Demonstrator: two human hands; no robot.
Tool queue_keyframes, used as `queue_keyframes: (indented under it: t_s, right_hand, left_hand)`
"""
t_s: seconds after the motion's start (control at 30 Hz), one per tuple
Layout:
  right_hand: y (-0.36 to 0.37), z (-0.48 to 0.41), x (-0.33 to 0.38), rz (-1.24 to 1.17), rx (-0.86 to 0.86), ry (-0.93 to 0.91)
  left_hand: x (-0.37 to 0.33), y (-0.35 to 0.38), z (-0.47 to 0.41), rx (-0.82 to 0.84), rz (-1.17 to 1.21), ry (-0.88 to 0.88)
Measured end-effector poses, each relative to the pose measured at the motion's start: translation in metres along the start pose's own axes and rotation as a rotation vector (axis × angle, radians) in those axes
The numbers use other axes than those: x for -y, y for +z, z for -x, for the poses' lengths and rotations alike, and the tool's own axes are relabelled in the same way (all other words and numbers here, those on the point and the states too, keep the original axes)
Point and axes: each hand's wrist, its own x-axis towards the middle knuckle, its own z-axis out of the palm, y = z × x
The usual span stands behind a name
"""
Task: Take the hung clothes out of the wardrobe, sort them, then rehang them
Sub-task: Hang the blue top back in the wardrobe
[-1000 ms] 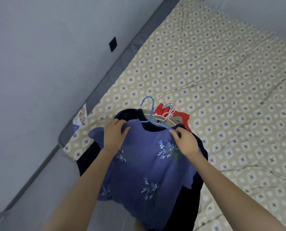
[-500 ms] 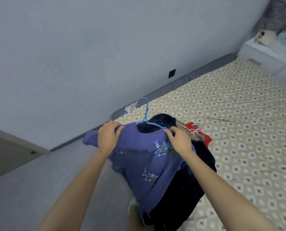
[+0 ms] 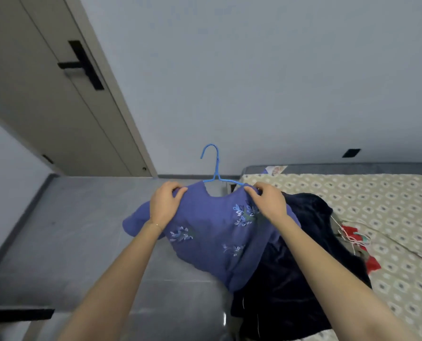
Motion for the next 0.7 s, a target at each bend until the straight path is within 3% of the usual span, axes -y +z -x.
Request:
queue_keyframes:
  t_s: [0.33, 0.7]
  right_hand:
    - [0.045, 0.045, 0.107, 0.069, 0.103, -0.215]
    - [0.101, 0.154, 0.207, 0.12, 0.186, -0.367]
  left_hand:
    - [0.087, -0.09, 0.086, -0.137, 0.066, -0.157]
    - [0.167, -0.194, 0.197, -0.246, 0.083, -0.237]
